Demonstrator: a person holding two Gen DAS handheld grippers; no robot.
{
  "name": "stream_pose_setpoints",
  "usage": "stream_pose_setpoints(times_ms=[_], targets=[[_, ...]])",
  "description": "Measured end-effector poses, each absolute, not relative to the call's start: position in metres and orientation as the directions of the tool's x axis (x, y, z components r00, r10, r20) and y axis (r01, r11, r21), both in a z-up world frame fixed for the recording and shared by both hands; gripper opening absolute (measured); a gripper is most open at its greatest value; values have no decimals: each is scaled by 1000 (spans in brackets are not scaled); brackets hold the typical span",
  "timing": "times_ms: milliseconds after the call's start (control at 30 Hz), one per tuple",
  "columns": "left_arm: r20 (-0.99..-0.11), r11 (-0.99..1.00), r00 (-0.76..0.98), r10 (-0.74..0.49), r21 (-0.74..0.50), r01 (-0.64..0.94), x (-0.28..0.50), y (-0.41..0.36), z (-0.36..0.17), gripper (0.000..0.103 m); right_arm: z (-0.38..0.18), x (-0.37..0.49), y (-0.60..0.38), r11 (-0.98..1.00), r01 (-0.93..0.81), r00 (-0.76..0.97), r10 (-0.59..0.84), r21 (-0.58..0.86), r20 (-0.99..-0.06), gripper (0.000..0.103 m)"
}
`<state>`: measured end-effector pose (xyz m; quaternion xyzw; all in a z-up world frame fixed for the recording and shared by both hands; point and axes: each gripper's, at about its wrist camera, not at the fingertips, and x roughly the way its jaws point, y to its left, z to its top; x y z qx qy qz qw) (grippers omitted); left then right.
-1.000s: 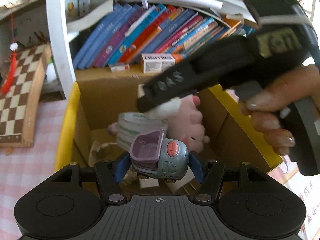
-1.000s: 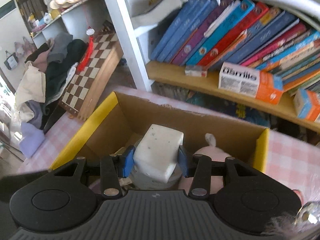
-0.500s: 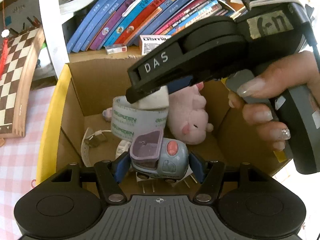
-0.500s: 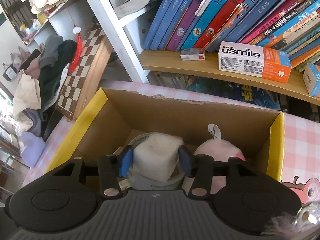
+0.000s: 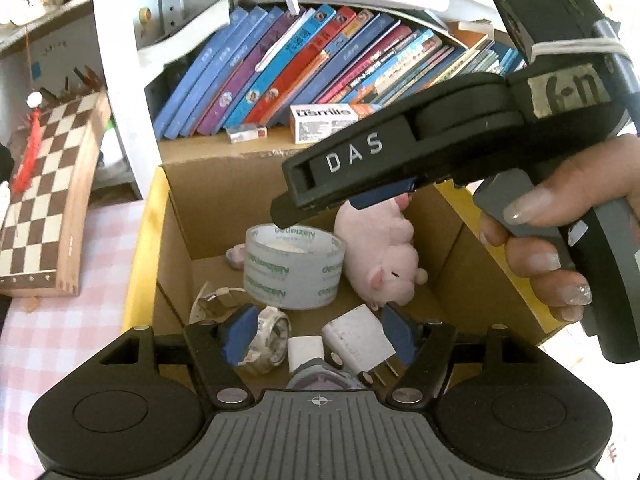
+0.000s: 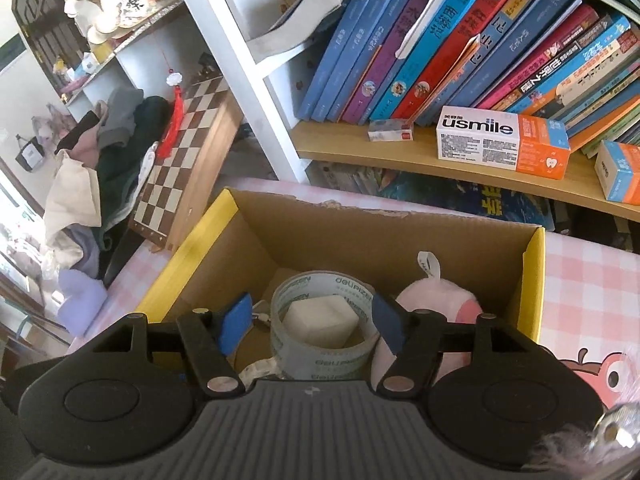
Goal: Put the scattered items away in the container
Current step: 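Lower the soap block into the box with the right tool while the left tool lowers the truck inside, then open both tools to release the soap block and truck, then lift both out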
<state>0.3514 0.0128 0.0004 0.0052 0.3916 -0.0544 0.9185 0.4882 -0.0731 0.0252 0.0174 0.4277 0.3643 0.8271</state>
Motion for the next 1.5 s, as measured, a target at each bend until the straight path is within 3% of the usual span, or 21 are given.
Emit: stream_pose_setpoints(times_ms=[767,1133,1500], targets=[[-601,997,796,-70,-12,79,261,16,49,72,82,397,-111,723,-643,493,643,252,-586,66],[-529,997,845,-72,-64,45,187,31,62,77,95,301,-147,793,-593,627,565,141,-537,68],[-532,999,845,-45,-26,37,110,29,52,80,77,193,-174,841,-536,700,488,68,-521,69]])
